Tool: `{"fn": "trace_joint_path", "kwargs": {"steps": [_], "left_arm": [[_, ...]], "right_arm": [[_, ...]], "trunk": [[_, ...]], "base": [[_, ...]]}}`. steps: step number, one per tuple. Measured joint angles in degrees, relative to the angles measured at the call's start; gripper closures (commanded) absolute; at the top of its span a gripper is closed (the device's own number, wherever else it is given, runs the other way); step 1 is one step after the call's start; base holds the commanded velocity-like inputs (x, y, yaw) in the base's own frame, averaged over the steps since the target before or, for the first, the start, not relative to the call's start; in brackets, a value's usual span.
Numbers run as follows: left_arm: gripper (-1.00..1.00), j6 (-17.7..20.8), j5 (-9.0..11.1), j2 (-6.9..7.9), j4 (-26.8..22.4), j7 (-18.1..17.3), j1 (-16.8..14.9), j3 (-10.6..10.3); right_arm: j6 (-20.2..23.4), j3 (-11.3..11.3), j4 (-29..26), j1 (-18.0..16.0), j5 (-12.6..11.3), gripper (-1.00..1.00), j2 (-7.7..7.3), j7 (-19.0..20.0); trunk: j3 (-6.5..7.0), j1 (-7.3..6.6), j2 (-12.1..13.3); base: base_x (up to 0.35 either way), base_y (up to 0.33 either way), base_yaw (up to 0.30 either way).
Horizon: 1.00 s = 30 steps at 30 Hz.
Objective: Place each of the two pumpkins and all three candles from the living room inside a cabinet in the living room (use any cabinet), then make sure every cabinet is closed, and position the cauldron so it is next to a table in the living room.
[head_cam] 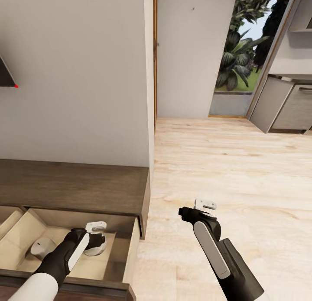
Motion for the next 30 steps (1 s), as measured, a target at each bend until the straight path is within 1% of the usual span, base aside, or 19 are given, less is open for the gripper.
{"fn": "trace_joint_path", "kwargs": {"steps": [30], "left_arm": [[1.00, 0.00, -0.01, -0.01, 0.00, 0.00, -0.01, -0.03]], "right_arm": [[-0.02, 0.00, -0.02, 0.00, 0.00, -1.00, 0.01, 0.01]], "trunk": [[-5.39, 6.59, -12.03]], "base": [[0.000, 0.000, 0.000]]}}
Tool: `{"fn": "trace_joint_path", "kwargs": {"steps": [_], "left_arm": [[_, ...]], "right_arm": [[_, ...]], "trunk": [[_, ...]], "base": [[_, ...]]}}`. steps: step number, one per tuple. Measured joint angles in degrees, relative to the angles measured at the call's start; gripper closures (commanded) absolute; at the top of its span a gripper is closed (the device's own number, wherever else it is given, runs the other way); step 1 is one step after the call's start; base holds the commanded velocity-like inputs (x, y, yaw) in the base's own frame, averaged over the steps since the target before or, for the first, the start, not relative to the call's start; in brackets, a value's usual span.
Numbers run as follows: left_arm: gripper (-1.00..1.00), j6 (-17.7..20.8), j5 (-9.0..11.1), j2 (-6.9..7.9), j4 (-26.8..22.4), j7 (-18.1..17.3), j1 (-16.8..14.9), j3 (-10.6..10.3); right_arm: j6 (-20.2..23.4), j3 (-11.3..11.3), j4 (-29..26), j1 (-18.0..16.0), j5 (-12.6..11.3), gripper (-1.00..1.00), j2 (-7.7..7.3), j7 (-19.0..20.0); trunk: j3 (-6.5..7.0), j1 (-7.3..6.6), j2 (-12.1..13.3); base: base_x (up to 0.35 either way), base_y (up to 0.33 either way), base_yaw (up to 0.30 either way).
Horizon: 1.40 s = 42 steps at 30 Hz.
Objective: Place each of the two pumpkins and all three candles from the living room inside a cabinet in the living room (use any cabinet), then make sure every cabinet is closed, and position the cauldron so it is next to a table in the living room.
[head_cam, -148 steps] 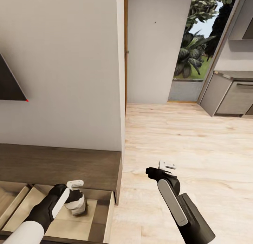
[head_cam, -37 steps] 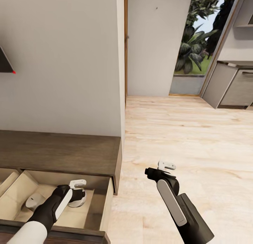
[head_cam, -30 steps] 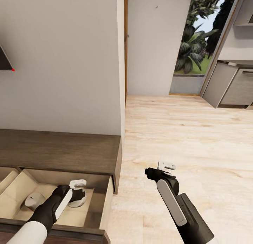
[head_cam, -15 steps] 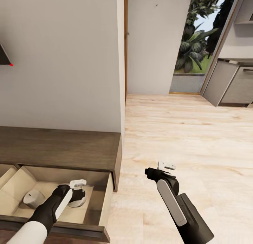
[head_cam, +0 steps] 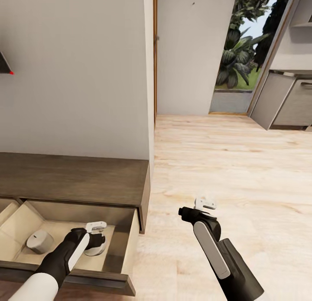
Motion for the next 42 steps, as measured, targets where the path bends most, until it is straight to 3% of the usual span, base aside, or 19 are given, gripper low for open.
{"fn": "trace_joint_path", "kwargs": {"steps": [14, 42], "left_arm": [[1.00, 0.00, 0.01, -0.03, -0.02, 0.00, 0.01, 0.01], [1.00, -0.01, 0.00, 0.01, -0.40, -0.02, 0.00, 0.00]], "right_arm": [[-0.07, 0.00, -0.02, 0.00, 0.02, -1.00, 0.00, 0.00], [-0.07, -0.02, -0.08, 0.00, 0.03, -1.00, -0.06, 0.03]], "trunk": [[-2.51, 3.08, -5.62], [-2.52, 3.07, -5.63]], "base": [[0.000, 0.000, 0.000], [0.076, 0.007, 0.000]]}}
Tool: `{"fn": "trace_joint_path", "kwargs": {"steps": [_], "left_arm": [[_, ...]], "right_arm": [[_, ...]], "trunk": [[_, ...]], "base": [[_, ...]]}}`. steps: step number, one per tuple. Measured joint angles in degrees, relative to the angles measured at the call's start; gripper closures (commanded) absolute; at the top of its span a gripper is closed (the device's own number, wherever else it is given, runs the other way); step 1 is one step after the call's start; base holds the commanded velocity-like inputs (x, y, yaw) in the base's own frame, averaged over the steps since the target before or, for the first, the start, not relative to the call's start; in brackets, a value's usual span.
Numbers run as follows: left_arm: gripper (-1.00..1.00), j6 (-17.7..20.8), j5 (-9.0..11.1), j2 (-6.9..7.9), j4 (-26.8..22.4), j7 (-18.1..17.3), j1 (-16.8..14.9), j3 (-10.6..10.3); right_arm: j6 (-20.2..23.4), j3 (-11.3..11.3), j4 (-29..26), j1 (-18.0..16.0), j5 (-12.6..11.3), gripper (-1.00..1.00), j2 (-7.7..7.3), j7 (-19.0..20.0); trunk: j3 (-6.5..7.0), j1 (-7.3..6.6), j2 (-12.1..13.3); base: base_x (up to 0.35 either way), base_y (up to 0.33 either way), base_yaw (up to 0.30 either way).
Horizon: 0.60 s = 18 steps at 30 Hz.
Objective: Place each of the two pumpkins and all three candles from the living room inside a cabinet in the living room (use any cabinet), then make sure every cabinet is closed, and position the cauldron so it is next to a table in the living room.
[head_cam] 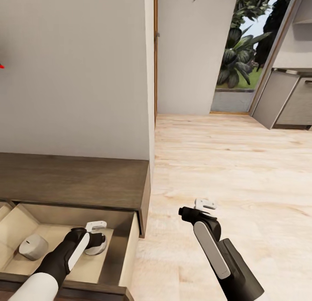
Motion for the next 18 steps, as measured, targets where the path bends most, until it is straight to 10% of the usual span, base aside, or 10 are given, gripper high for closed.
{"fn": "trace_joint_path", "kwargs": {"steps": [18], "left_arm": [[1.00, 0.00, -0.03, 0.01, -0.22, 0.01, 0.00, 0.00]], "right_arm": [[0.08, -0.07, 0.05, 0.00, -0.02, -1.00, -0.15, 0.03]], "trunk": [[0.52, 0.01, 0.00]], "base": [[0.021, 0.001, -0.047]]}}
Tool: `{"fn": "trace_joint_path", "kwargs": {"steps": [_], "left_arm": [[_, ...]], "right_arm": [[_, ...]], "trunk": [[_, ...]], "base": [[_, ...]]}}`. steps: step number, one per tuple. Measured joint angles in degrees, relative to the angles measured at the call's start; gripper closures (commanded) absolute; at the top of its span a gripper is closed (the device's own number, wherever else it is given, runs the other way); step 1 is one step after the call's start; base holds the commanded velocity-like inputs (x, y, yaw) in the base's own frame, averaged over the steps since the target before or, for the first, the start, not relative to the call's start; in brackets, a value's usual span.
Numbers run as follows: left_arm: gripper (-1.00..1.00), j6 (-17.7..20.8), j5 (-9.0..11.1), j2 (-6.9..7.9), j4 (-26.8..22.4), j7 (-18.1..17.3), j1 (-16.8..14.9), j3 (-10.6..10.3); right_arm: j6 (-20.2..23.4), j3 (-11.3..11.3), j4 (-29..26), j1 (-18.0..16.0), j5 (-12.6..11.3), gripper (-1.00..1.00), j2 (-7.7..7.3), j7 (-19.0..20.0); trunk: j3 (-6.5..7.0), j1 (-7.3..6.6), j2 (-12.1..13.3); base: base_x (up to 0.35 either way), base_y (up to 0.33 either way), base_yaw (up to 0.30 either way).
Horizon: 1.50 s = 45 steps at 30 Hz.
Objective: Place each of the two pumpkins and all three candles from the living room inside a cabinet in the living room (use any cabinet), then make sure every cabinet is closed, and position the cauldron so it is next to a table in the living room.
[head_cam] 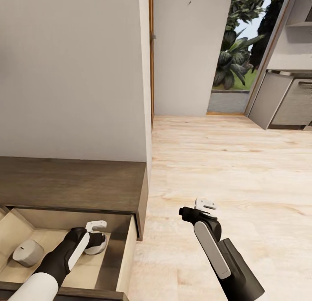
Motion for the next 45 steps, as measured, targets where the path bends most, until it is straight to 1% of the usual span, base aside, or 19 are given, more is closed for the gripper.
{"fn": "trace_joint_path", "kwargs": {"steps": [4, 15, 44, 45], "left_arm": [[1.00, 0.00, -0.06, 0.06, 0.00, 0.01, 0.00, 0.00], [1.00, 0.00, -0.04, 0.01, 0.01, 0.01, 0.01, -0.09], [1.00, 0.01, 0.05, -0.10, 0.34, 0.54, 0.00, -0.08], [1.00, 0.00, 0.02, -0.10, 0.30, 0.53, 0.00, -0.05]], "right_arm": [[0.00, 0.00, 0.01, 0.00, 0.00, -1.00, 0.03, 0.00], [-0.09, 0.00, 0.00, 0.00, 0.01, -1.00, 0.08, 0.00], [-0.07, 0.00, -0.65, 0.00, -0.09, -1.00, 0.01, 0.35], [-0.08, 0.00, -0.65, 0.00, -0.09, -1.00, 0.02, 0.35]], "trunk": [[0.01, 0.00, 0.00], [-1.97, 2.41, -4.39], [-8.39, 3.16, -4.79], [-8.40, 3.16, -4.79]], "base": [[0.001, 0.000, -0.001], [0.000, 0.000, 0.000], [0.000, 0.000, 0.000], [0.000, 0.000, 0.000]]}}
